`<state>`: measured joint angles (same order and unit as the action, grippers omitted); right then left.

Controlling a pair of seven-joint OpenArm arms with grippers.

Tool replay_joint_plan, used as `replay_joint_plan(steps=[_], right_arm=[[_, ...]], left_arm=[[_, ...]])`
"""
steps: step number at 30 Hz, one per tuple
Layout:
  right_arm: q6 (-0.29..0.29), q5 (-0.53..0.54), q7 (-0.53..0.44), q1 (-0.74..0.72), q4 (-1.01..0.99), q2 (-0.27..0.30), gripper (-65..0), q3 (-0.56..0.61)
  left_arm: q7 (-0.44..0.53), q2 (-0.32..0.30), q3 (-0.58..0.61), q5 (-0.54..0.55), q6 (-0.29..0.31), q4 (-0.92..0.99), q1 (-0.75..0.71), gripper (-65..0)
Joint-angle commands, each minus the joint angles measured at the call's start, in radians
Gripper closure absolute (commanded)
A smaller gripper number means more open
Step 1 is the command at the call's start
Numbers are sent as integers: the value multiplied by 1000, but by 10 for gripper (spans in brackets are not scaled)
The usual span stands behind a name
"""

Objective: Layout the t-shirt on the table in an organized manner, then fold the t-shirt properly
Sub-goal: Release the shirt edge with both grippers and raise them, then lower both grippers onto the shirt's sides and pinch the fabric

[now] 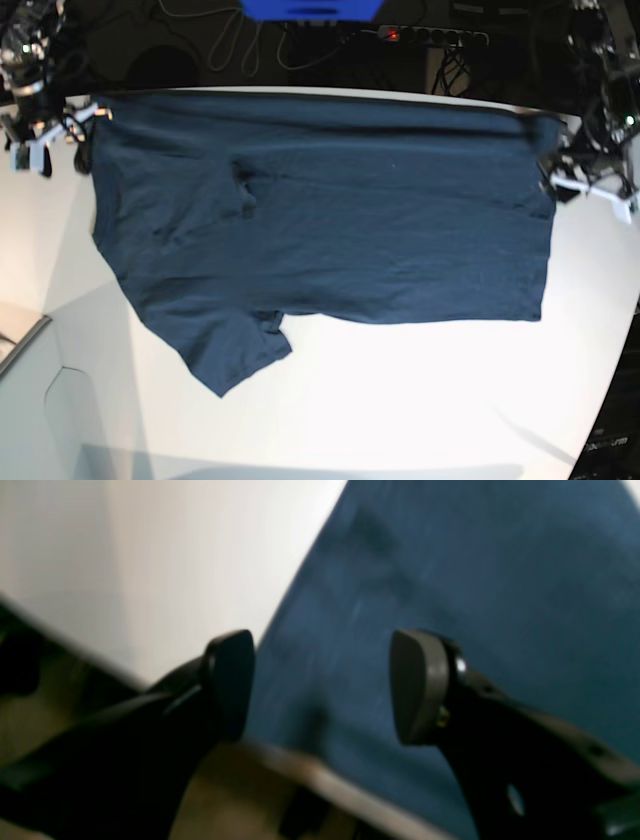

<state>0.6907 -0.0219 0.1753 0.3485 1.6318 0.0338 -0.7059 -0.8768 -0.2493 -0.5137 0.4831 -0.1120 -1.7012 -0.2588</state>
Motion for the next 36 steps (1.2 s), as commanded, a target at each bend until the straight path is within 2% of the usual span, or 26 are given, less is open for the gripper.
replay_joint_plan(steps=[1, 7, 11, 15, 17, 19, 22, 26, 28, 32, 36], right_arm=[[7, 17, -24, -42, 15, 16, -389, -5], [7, 9, -24, -283, -103, 33, -389, 32], [7, -120, -24, -461, -288, 54, -389, 94], [7, -258, -32, -644, -528, 74, -389, 94], [7, -287, -33, -724, -655, 99, -389, 94], [7, -290, -33, -797, -790, 142, -389, 96], [7, -290, -64, -874, -950, 193, -389, 102], [7, -296, -184, -912, -1088, 226, -389, 104], [5, -296, -221, -912, -1119, 228, -389, 113], [-62, -296, -256, -895, -1165, 229, -389, 185], [-136, -296, -273, -877, -1175, 232, -389, 242]], left_arm=[[23, -14, -4, 6, -4, -3, 51, -415], [23, -14, 3, 6, -5, 148, 272, -416], [23, -20, 0, 6, -2, 287, 401, -425], [24, -23, 5, 6, -2, 425, 505, -526], [31, -23, 5, 6, -2, 476, 536, -576], [90, -23, 7, 4, -2, 531, 559, -605], [219, -26, 36, -10, -1, 617, 566, -610], [377, -63, 168, -60, -1, 732, 585, -610], [420, -77, 214, -65, -1, 800, 605, -610], [476, -89, 263, -63, 1, 961, 663, -610], [534, -89, 326, -63, 2, 1027, 686, -610]])
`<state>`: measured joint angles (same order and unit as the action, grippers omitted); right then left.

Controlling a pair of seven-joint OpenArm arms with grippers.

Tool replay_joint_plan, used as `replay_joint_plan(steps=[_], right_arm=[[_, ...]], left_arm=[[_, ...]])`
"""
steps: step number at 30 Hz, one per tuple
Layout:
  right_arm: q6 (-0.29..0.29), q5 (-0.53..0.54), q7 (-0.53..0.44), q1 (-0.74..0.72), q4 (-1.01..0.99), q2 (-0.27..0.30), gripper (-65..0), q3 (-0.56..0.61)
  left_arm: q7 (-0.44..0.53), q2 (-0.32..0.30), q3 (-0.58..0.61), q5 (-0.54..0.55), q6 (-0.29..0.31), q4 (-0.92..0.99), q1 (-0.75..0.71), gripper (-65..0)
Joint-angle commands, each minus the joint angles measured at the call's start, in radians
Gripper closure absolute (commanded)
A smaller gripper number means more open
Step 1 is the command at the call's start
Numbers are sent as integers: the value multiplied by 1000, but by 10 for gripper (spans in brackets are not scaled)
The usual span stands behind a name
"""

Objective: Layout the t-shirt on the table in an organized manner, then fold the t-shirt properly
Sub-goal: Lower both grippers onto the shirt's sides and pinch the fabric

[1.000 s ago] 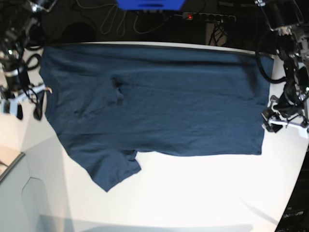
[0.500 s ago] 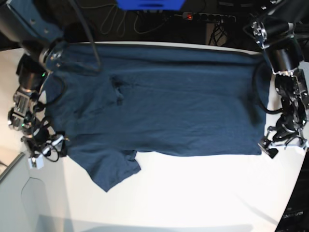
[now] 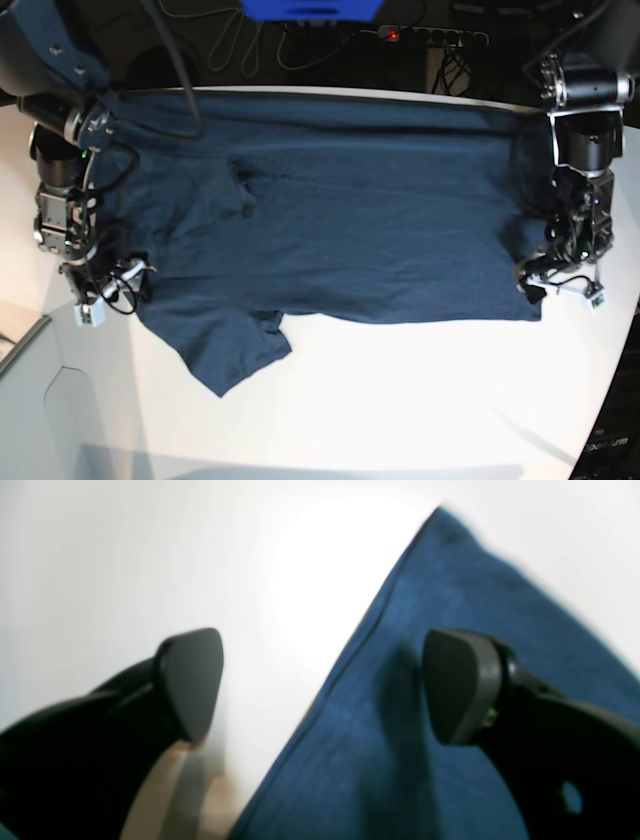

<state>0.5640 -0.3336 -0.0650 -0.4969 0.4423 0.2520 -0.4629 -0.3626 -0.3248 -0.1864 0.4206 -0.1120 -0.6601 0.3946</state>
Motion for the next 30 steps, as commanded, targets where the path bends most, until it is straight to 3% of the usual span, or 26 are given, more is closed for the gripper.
replay_joint_plan(steps=[1, 4, 9, 19, 23, 27, 30], right_arm=[[-34, 15, -34, -29, 14, 14, -388, 10], [-85, 15, -35, -13, 14, 14, -388, 23], [-85, 14, -28, -10, 14, 14, -388, 23], [-85, -94, -29, 24, 11, -16, -382, 22], [-85, -94, -26, 25, 11, -13, -313, 22], [-85, -94, -26, 25, 11, -12, -175, 22], [-85, -94, -26, 27, 11, -6, -68, 22]], left_arm=[[27, -13, 20, -1, 2, -11, 34, -610], [47, -13, 66, -1, 2, -10, 34, -610], [49, -13, 77, -2, 2, -3, 34, -610], [53, -12, 118, -2, 4, 145, 53, -597], [53, -12, 206, 1, 4, 145, 54, -452], [55, -7, 210, -1, 4, 145, 56, -273], [55, -6, 212, -1, 4, 145, 56, -184]])
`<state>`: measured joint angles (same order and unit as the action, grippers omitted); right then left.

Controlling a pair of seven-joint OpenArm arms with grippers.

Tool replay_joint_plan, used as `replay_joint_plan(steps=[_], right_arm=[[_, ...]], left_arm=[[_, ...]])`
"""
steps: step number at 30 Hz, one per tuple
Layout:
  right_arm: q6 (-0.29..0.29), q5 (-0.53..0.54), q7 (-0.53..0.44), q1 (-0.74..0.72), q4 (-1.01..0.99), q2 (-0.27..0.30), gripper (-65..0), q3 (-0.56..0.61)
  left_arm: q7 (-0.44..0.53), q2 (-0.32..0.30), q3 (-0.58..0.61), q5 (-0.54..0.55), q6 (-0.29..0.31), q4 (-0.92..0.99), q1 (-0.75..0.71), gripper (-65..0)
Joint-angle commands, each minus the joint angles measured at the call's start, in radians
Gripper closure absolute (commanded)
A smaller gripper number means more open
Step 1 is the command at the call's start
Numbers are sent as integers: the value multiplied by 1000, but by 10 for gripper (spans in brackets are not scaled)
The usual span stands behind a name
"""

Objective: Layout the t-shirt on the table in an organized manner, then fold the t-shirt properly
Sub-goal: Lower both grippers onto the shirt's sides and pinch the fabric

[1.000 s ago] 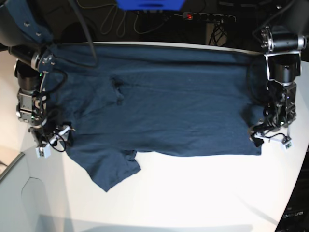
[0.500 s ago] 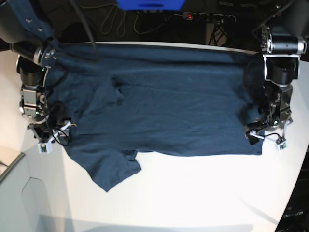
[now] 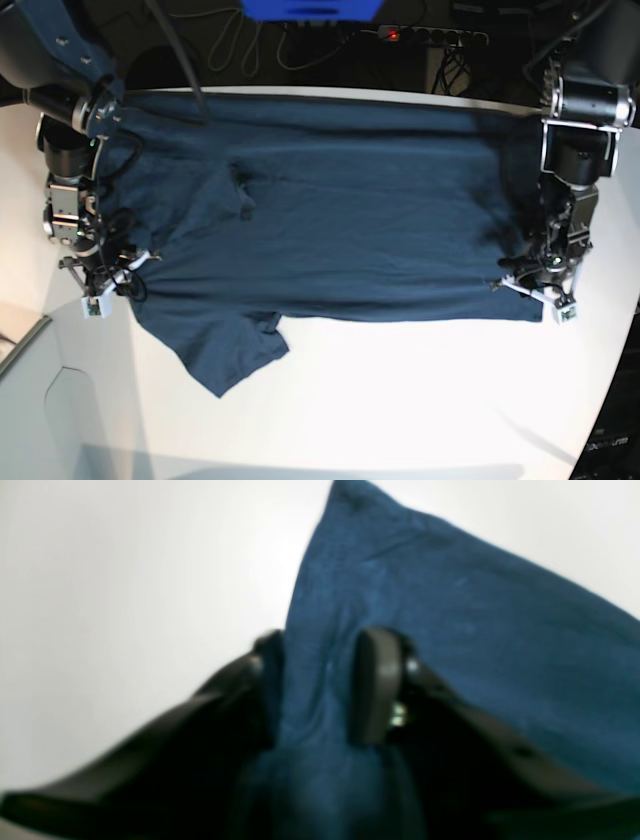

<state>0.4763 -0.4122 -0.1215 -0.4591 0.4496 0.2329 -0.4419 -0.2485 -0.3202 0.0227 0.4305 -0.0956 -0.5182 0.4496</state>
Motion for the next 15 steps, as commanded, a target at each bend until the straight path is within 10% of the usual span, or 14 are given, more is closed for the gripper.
replay_joint_plan(steps=[1, 5, 15], right_arm=[[3, -15, 30, -11, 4, 13, -30, 1], [3, -15, 29, -11, 8, 13, 0, 1], [131, -11, 23, 178, 374, -23, 0, -56]], left_arm=[[-59, -10, 3, -11, -13, 3, 1, -151], [-59, -10, 0, -3, -13, 2, 1, 0], [-245, -12, -143, -3, -13, -392, -140, 0]])
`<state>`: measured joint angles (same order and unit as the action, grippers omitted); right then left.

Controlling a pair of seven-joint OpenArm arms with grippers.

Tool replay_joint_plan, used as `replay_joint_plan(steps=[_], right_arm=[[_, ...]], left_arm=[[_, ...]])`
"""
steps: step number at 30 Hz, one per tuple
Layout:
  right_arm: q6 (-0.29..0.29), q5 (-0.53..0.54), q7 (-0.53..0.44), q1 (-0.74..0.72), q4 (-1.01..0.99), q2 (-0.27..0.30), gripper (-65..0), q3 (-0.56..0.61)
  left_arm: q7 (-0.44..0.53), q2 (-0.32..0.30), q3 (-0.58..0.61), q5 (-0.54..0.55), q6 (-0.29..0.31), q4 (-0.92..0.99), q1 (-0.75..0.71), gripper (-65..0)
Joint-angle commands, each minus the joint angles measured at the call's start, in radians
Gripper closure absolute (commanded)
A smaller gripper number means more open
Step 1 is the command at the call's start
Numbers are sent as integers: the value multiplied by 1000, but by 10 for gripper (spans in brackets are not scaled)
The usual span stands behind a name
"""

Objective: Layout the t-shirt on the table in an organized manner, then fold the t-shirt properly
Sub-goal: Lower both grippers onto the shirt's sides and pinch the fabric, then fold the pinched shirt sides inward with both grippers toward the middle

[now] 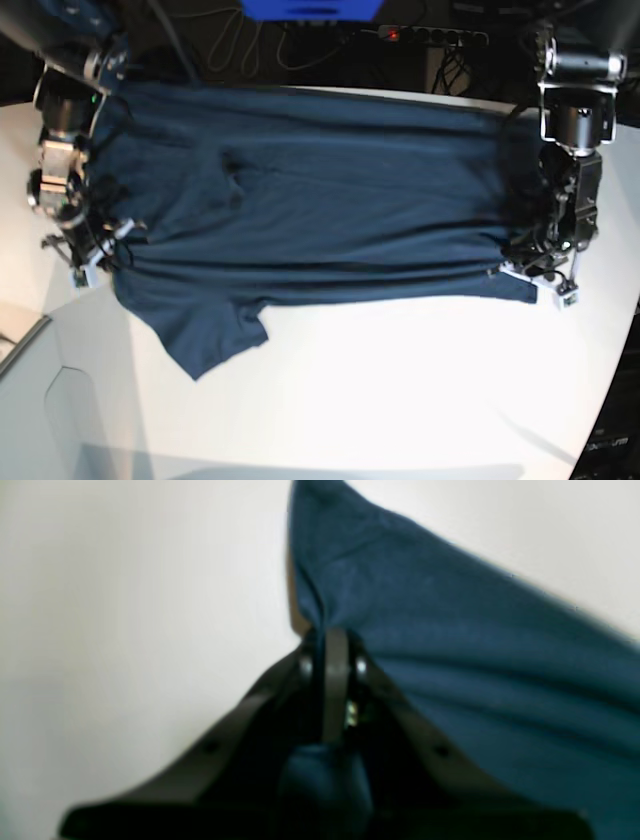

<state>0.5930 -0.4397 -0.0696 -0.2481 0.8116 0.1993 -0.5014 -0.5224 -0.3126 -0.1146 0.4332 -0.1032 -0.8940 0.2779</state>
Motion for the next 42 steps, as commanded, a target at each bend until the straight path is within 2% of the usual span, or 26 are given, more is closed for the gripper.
replay_joint_plan(steps=[1, 4, 8, 16, 20, 22, 27, 34, 38, 42], right_arm=[[31, 17, -29, 2, 84, -11, 0, -15], [100, 17, -29, 91, 272, -62, 0, -47], [105, 20, -29, 200, 447, -116, 0, -81], [105, 46, -29, 327, 481, -119, 0, -81], [105, 46, -23, 346, 480, -119, 0, -81], [105, 40, -22, 347, 480, -120, 0, -81], [105, 38, -20, 347, 481, -120, -9, -81], [105, 45, -23, 347, 501, -120, -249, -89], [105, 45, -26, 343, 546, -125, -319, -89], [105, 46, -22, 319, 559, -128, -326, -82]], left_arm=[[2, -17, -32, -6, -5, -61, 16, 0], [-45, -15, -66, -6, -5, -159, -35, 0], [-51, -15, -67, -6, -5, -233, -119, 0], [-45, -15, -69, -4, -5, -245, -219, 0], [-49, -15, -69, -4, -5, -245, -228, -8], [-52, -15, -69, -4, -5, -247, -228, -56], [-52, -15, -69, -4, -5, -247, -231, -226], [-52, -15, -70, -4, -7, -273, -225, -430], [-52, -17, -109, -4, -7, -363, -231, -453], [-52, -15, -159, -4, -7, -382, -222, -453]])
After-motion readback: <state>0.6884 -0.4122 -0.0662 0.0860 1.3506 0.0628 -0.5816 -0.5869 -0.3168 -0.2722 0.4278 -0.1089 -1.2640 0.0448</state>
